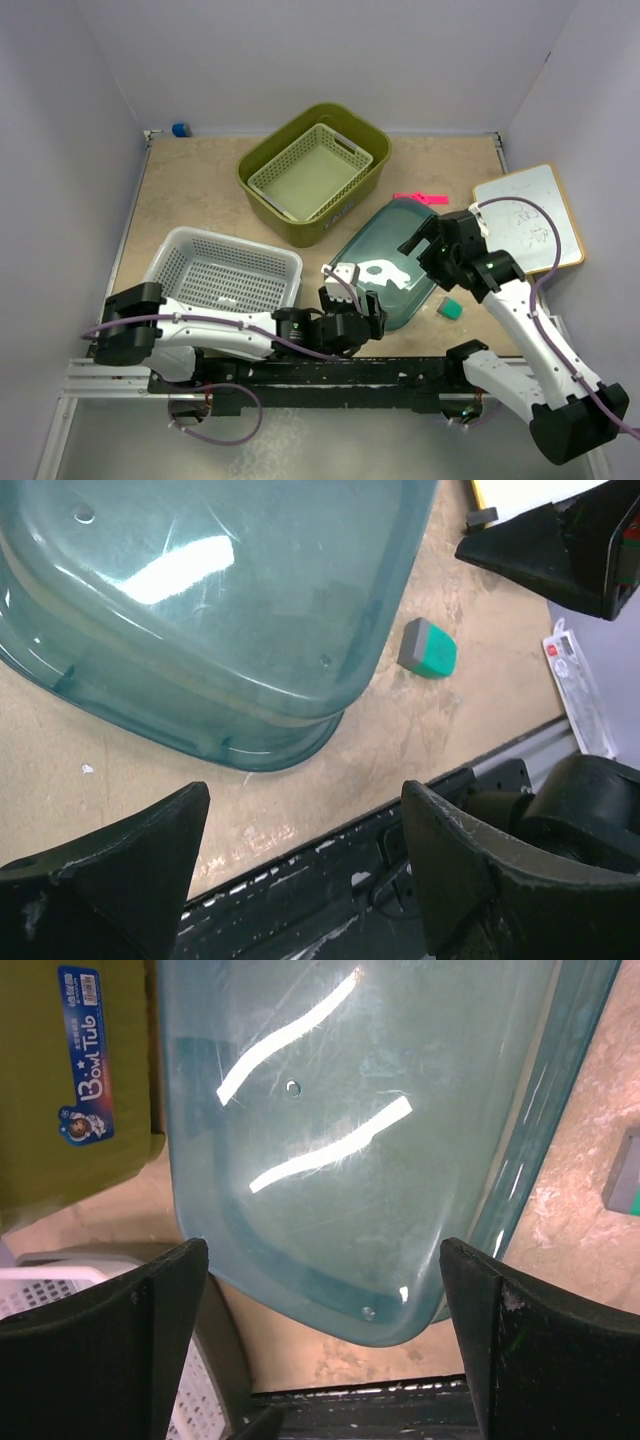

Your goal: Turn the large container upside down

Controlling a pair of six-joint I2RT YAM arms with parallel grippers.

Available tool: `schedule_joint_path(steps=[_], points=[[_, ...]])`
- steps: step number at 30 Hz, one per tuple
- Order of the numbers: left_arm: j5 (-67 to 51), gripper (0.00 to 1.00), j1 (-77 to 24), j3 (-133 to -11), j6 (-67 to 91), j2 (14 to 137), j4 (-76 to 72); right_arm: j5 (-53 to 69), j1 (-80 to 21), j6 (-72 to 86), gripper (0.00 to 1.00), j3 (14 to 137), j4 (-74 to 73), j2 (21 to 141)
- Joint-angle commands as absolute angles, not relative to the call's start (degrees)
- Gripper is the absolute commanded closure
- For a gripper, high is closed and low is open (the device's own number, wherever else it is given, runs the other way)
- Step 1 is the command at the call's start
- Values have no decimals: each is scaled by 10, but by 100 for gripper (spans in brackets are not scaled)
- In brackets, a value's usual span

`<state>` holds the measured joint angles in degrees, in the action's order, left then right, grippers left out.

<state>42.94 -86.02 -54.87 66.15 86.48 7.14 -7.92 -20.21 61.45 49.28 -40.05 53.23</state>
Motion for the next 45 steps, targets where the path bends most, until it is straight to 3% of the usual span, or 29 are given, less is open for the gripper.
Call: schedule_joint_path(steps=[1,8,14,19,22,28,32,36,40,45], points=[[378,25,-834,-534,644,777,86,-104,-203,547,0,496,-405,499],[370,25,-806,-505,627,625,153,35,-204,440,0,386,-364,444],[326,24,-790,-498,607,643,152,56,-204,452,0,331,-246,483],[325,24,-788,-515,620,658,181,-25,-203,394,0,428,-203,646],[377,23,-787,-552,638,649,300,-80,-199,389,0,484,-187,739],[421,23,-787,-592,648,652,434,-130,-185,387,0,596,-231,826],[396,22,-786,-577,629,674,356,-124,-185,366,0,602,-260,767],[393,22,-777,-592,615,765,263,-121,-186,349,0,558,-273,635],[291,23,-686,-586,632,868,141,-128,-185,335,0,555,-351,525],[244,24,-639,-620,597,949,54,-137,-185,324,0,583,-455,444]])
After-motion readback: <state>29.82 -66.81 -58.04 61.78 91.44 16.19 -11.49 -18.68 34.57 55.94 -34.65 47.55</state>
